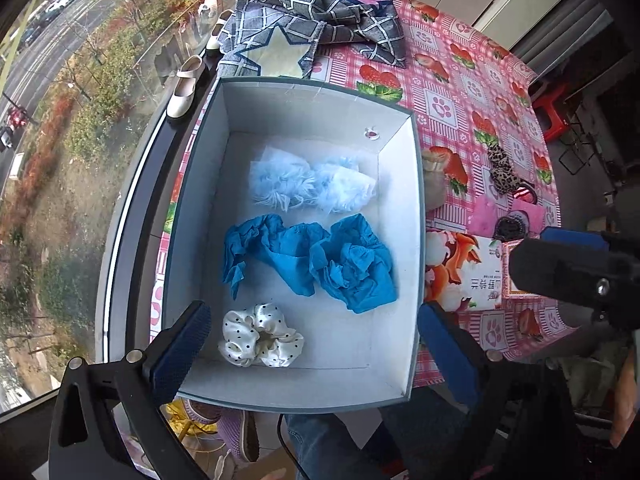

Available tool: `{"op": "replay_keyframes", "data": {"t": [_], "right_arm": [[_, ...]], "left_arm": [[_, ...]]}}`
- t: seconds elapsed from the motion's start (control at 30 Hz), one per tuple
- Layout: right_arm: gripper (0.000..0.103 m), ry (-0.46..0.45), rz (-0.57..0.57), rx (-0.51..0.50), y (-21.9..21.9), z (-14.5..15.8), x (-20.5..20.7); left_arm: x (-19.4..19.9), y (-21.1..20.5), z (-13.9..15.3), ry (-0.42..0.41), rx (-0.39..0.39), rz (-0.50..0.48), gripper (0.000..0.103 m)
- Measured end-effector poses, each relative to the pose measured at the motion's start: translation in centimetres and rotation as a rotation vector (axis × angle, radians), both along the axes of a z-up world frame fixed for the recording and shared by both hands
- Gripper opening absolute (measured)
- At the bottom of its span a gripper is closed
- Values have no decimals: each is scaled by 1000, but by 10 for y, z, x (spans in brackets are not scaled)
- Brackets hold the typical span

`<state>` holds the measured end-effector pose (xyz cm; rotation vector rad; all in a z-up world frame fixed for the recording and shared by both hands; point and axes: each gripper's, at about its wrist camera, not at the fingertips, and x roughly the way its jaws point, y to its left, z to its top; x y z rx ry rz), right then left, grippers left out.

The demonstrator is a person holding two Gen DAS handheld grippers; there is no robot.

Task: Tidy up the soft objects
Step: 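Move both tools back toward the remaining items on the table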

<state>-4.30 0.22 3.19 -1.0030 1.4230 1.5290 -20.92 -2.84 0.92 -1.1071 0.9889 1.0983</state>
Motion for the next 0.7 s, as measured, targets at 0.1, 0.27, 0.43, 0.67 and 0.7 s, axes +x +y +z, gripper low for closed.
{"op": "replay_keyframes", "data": {"t": [0.1, 0.27, 0.43, 0.67, 0.7], "right_arm": [[103, 23, -44, 6, 0, 7, 21], [103, 41, -157, 25, 2, 24, 75], [103, 11, -304, 37, -2, 34, 150], [103, -11, -514, -23, -20, 13, 251], [103, -13, -538, -34, -24, 8, 263]], "left_arm": [[13, 9, 12, -100, 19, -4, 103], [46, 25, 28, -145, 53, -56, 103], [89, 38, 26, -125, 31, -131, 103], [146, 57, 8, -58, -11, -212, 103], [154, 61, 4, -48, -21, -217, 103]]}}
